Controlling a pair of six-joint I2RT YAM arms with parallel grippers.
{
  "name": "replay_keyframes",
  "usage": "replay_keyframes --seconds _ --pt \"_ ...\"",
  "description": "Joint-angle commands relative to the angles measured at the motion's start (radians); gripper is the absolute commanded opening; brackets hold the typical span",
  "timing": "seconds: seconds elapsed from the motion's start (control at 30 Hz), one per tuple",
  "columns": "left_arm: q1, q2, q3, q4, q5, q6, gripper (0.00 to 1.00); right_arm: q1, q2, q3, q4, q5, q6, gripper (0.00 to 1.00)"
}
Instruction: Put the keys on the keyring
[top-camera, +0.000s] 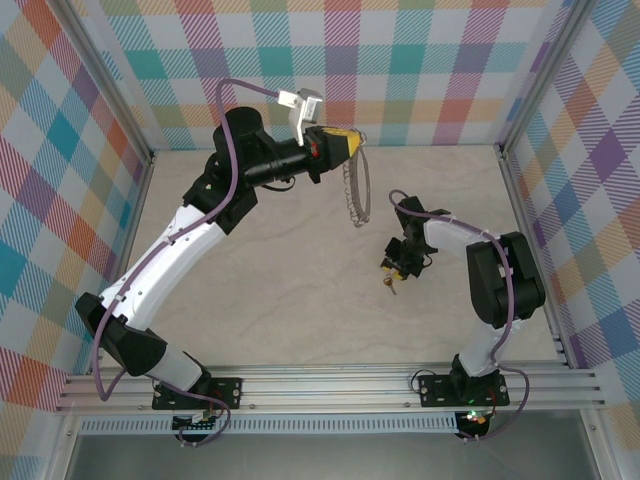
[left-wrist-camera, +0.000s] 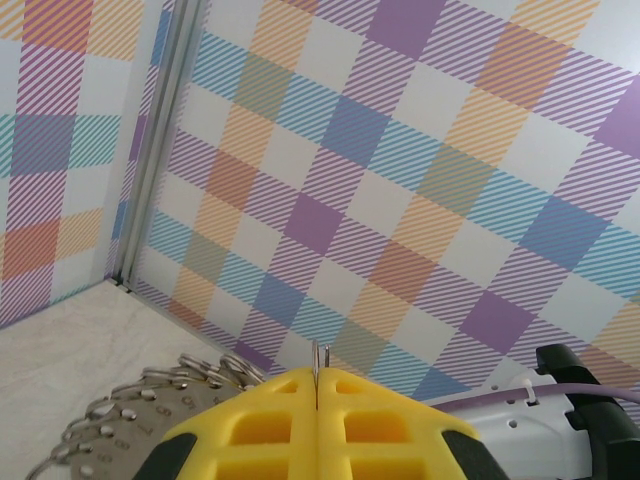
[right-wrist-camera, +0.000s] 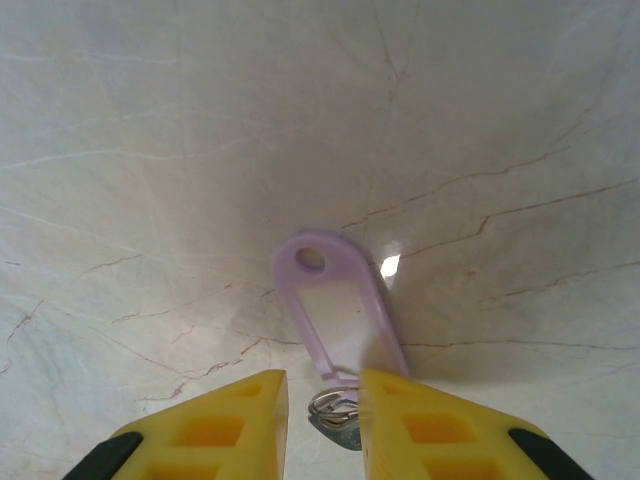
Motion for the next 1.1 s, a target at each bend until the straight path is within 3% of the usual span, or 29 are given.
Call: replay_keyframes --seconds 0.0,0.17,0.77,0.83,0.97,1.07 --pt "-0.011 -0.001 0.009 0.081 0.015 -0.016 0.0 0.008 0.017 0.02 -0.012 -0.015 -0.019 0.25" --pt "-0.011 0.003 0.009 0.083 0.011 -0.015 0.0 0.007 0.018 0.017 -0.009 -0.019 -0.024 0.24" --pt "-0.011 0.003 0.0 0.094 0.009 -0.022 0.0 0.008 -0.013 0.006 -0.013 -0.027 -0.036 0.03" --pt "-0.011 0.001 0.0 0.094 0.008 -0.022 0.0 0.007 -0.026 0.003 -0.014 -0.025 -0.04 0.05" --pt "-0.011 -0.002 0.0 0.097 0.003 -0.021 0.0 0.007 -0.095 -0.016 -0.029 0.003 -0.055 0.26" --pt "-0.011 -0.006 -0.001 0.099 -0.004 -0.022 0.0 0.007 -0.135 -0.025 -0.049 0.023 -0.089 0.33"
